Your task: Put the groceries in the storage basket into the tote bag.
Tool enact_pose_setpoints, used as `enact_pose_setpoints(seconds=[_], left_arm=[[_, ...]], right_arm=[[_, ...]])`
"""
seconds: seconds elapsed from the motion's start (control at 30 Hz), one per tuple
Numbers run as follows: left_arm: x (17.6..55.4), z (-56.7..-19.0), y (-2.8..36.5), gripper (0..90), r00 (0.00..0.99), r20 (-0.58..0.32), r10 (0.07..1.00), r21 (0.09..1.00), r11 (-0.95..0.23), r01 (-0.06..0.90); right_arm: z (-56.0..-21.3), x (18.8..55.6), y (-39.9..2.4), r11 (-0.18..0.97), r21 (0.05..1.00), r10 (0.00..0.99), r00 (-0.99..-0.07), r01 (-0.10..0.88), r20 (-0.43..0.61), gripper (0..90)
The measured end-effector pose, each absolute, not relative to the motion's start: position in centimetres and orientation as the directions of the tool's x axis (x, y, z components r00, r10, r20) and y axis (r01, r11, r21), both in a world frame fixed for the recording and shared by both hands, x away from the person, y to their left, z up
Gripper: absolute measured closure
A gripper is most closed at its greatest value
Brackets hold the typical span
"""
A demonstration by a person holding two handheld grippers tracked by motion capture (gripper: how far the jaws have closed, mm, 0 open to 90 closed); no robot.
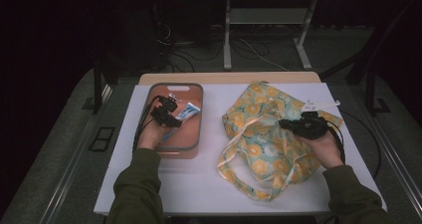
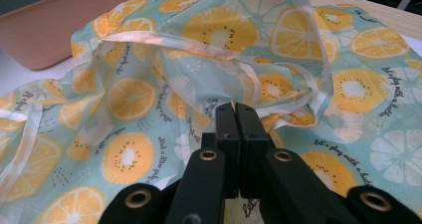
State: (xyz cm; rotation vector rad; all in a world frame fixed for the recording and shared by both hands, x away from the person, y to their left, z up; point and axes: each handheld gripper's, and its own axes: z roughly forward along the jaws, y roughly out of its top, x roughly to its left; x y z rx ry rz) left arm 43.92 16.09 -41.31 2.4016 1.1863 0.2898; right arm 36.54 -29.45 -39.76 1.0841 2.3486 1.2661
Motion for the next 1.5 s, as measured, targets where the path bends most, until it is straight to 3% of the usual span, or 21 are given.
enact_pose_setpoints(seconds=[0.17,0.4,0.83,1.5], left_arm=[[44.0,-41.0,16.2,75.5,0.611,-0.032,0.791,0.464,-0.530,0.710],[43.7,-39.0,16.9,75.5,0.615,-0.091,0.783,0.526,-0.487,0.697],[42.2,-34.9,16.8,75.7,0.686,-0.110,0.719,0.611,-0.496,0.617],[38.5,-32.4,10.4,75.6,0.824,-0.155,0.545,0.680,-0.546,0.489]], right_arm=[[-39.8,36.6,-29.4,0.343,0.803,0.716,-0.689,0.488,0.113,89.5],[-39.7,36.6,-29.6,0.340,0.804,0.718,-0.687,0.488,0.113,89.5],[-39.7,36.6,-29.5,0.341,0.802,0.720,-0.685,0.489,0.111,89.5],[-39.7,36.6,-29.5,0.340,0.803,0.720,-0.685,0.490,0.113,89.5]])
